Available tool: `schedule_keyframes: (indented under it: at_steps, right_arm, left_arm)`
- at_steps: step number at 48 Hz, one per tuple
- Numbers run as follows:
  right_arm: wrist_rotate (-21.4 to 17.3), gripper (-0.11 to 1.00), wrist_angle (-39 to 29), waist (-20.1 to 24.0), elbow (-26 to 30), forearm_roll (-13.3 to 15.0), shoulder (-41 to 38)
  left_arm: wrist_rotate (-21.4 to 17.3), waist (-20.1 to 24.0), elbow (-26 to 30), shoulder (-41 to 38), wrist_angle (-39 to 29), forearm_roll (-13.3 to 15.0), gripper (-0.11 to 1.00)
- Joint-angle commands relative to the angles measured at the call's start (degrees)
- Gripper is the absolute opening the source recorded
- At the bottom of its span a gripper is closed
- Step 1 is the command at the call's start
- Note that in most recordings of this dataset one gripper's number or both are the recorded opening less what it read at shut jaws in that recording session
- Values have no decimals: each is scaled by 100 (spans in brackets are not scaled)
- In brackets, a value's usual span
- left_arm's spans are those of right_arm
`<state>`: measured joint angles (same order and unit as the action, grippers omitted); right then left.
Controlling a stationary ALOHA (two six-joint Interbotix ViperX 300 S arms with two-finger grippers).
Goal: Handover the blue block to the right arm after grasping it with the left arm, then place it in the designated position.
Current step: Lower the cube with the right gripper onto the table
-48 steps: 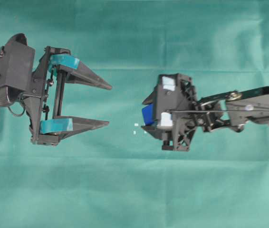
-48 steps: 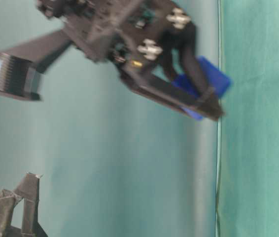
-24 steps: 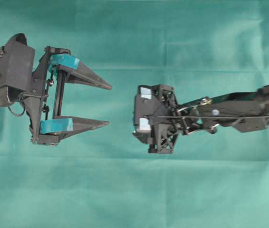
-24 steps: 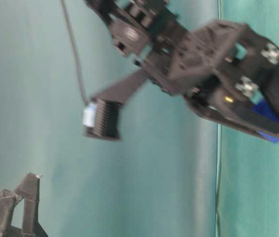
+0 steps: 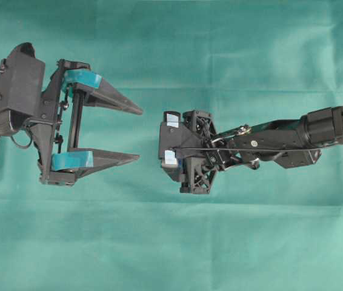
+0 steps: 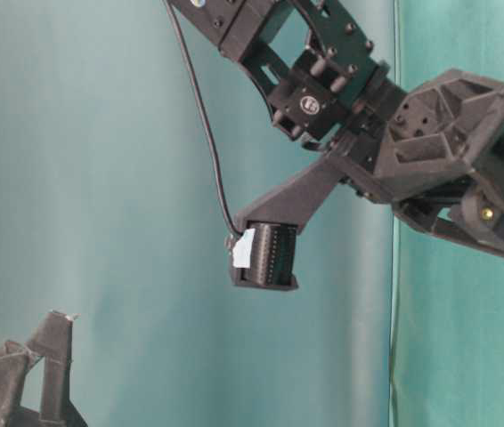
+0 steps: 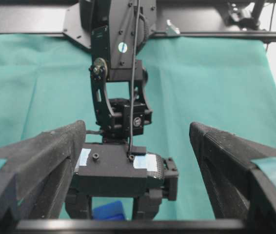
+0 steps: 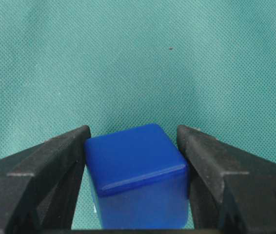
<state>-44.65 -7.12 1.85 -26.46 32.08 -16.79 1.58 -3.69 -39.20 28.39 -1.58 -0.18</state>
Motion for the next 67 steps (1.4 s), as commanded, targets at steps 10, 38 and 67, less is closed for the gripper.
schedule_keyframes:
  at_steps: [10,38,67]
  right_arm:
    - [26,62,35,-9,79,0,105]
    - [-105,80,-9,79,105,-79,220]
    - [-132,93,-79,79,105,-88,396]
  left_arm:
    - [0,-9,105,35,53,0,100]
    - [0,-9,105,35,44,0,100]
    - [0,-18,105,35,35,0,100]
